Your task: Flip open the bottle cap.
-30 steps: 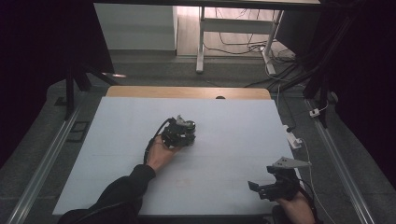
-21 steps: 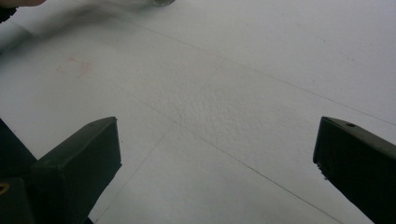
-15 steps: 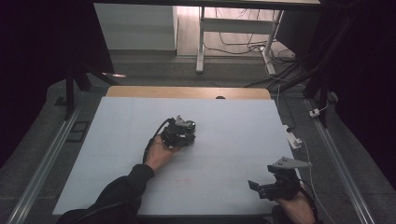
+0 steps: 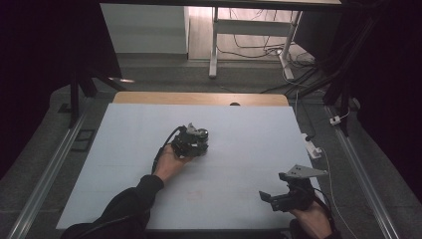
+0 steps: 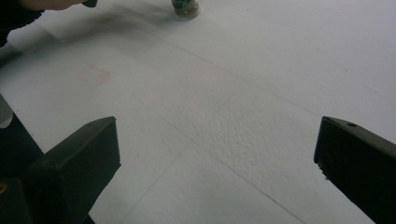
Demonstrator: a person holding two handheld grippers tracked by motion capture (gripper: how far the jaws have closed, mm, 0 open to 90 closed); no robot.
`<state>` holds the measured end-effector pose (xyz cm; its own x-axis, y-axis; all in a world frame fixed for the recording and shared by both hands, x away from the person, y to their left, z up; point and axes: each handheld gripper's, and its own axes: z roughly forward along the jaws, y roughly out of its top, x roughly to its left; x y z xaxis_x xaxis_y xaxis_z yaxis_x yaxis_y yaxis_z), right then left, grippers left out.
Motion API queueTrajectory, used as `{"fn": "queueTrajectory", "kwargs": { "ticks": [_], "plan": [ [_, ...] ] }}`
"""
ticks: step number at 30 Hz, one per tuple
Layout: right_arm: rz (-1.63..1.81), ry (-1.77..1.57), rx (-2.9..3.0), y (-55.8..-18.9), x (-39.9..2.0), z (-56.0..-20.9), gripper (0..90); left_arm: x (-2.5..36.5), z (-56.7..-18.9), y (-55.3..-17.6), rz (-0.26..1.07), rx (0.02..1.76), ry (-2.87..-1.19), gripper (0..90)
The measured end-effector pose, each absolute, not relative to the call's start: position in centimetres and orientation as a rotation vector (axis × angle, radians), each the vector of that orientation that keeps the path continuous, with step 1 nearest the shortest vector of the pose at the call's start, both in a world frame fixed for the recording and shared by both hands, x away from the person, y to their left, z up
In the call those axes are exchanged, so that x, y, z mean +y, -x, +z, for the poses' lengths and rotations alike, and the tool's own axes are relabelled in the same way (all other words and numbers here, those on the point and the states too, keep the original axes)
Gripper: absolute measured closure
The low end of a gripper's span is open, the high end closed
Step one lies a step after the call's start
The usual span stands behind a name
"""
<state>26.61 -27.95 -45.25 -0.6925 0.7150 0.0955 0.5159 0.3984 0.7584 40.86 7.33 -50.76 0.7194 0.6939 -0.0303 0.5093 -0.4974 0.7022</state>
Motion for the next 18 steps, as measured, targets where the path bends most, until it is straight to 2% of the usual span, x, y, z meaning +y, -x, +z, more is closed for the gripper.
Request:
{"fn": "queueTrajectory", "kwargs": {
  "ticks": [18],
  "plan": [
    [1.260, -0.927, 2.481, -28.1, -24.1, -44.8, 0.0, 7.3, -50.7, -40.9, 0.332, 0.900, -2.215, 53.8]
  ]
}}
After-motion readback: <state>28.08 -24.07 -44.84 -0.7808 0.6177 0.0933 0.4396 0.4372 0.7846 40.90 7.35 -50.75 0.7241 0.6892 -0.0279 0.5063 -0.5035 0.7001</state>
